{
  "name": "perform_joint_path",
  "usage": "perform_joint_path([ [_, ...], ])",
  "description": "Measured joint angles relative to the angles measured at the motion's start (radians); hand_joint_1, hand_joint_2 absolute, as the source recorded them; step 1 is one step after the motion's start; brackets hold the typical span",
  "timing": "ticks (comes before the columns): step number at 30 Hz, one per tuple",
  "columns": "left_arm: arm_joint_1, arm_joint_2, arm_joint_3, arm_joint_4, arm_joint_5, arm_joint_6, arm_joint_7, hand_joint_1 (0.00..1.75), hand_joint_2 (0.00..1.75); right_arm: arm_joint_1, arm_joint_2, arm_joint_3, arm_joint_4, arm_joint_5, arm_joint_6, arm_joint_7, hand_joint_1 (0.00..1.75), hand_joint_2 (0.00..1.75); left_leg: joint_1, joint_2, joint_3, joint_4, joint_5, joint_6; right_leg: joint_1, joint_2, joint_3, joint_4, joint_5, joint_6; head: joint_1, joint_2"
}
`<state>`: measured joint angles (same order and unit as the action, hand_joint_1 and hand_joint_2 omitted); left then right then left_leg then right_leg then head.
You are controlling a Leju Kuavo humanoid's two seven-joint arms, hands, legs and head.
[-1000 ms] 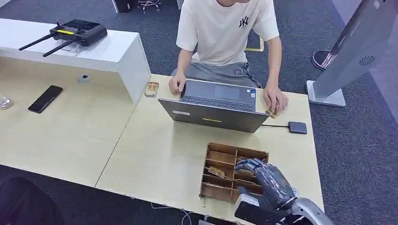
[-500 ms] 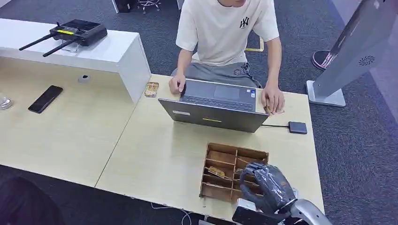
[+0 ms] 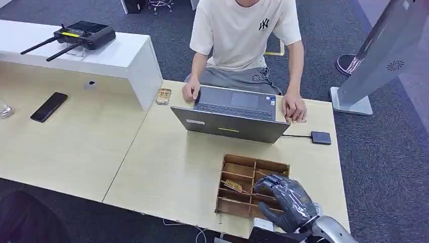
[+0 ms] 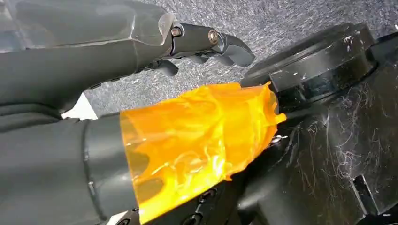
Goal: Pass the card to the sensor for recognition and then transmit it.
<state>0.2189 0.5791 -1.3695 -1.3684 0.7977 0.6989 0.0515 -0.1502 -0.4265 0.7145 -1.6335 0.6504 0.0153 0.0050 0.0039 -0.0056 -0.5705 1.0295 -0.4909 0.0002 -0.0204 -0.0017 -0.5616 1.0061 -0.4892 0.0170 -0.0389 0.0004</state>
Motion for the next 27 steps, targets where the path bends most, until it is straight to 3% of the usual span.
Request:
perform_joint_path([
  [15,-0.015,0.004,-0.024,0.010,0.015,0.000,-0.007,0.00,0.00,-0.002,-0.016,0.016,0.003,0.021,-0.002,-0.001,1.05,1.75,0.000,0.000,0.000,0.000,0.000,0.000,0.000,0.000,0.000,0.000,0.000,0.000,0.000,0.000],
  [27,-0.027,0.012,-0.052,0.014,-0.014,0.000,-0.011,0.00,0.00,-0.016,-0.016,0.024,0.013,0.069,-0.028,0.007,0.91,1.75,0.000,0.000,0.000,0.000,0.000,0.000,0.000,0.000,0.000,0.000,0.000,0.000,0.000,0.000],
])
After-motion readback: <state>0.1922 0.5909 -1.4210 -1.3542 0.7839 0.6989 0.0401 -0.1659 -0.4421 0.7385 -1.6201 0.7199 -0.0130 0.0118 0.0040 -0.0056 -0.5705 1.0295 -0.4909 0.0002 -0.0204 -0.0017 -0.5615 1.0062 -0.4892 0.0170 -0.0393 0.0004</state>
